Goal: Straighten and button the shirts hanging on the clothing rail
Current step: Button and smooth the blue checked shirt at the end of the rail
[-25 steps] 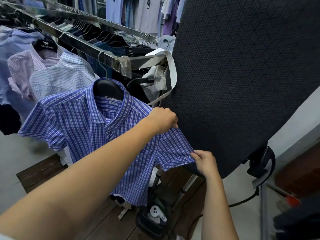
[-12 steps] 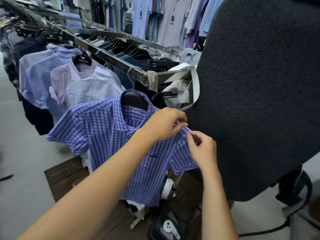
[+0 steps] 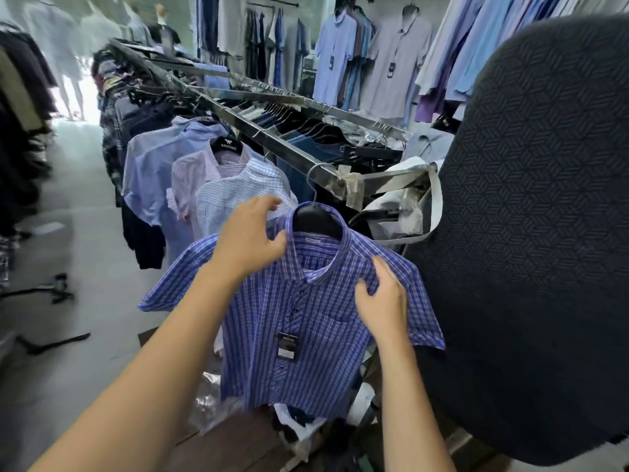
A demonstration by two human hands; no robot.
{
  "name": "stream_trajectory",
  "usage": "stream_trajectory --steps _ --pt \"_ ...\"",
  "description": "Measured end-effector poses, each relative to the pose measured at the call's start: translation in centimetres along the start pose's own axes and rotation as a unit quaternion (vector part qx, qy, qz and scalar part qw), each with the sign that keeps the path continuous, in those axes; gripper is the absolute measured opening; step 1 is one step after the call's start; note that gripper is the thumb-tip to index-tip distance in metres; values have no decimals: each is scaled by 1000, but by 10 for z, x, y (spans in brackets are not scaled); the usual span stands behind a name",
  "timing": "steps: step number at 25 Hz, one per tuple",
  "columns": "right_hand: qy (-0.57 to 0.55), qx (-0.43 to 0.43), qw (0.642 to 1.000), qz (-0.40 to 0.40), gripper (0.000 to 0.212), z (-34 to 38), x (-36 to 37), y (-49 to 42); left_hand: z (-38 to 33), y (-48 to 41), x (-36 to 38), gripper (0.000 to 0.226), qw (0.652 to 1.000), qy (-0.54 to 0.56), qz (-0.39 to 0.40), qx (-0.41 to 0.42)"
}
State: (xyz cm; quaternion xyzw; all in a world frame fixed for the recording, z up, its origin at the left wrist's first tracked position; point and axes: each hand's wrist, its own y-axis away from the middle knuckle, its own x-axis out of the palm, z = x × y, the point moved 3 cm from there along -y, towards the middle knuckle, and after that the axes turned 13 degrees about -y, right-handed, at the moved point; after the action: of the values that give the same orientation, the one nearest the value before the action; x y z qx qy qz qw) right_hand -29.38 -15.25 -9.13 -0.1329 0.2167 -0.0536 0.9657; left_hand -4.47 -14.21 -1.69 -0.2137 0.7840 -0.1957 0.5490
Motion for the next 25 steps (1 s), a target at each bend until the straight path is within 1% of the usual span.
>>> stream_trajectory --steps 1,2,3,5,7,9,12,15,19,21,23,25 --pt "5 8 1000 24 63 1 6 -3 8 -2 2 56 999 -22 34 -13" --pt "9 13 999 46 66 3 12 -6 15 -3 4 60 997 -36 65 -21" --pt "12 14 998 63 68 5 17 -9 20 -4 6 60 994 -45 91 -25" --pt "16 21 996 89 69 8 25 -15 28 -4 9 44 990 -64 127 -24" --pt "19 27 993 112 69 10 32 -21 35 -4 10 23 988 -77 132 -19" --pt "14 29 991 133 69 13 40 -28 40 -5 7 13 989 -79 125 -25" --pt "13 32 988 154 68 20 52 -36 45 -6 -1 10 989 -89 110 -40" --pt "-9 23 986 164 64 23 62 -40 47 -8 -7 15 990 -85 104 -42" --pt "-35 2 988 147 42 22 66 -40 46 -5 -9 22 987 -34 155 -38" --pt "-34 -2 993 115 33 27 64 -38 45 -2 -8 25 986 -17 159 -41" --pt "-48 -19 997 62 34 28 60 -35 43 0 -3 33 988 -1 151 -40" --pt "-99 -6 995 14 35 28 57 -31 37 2 -1 42 992 22 118 -43"
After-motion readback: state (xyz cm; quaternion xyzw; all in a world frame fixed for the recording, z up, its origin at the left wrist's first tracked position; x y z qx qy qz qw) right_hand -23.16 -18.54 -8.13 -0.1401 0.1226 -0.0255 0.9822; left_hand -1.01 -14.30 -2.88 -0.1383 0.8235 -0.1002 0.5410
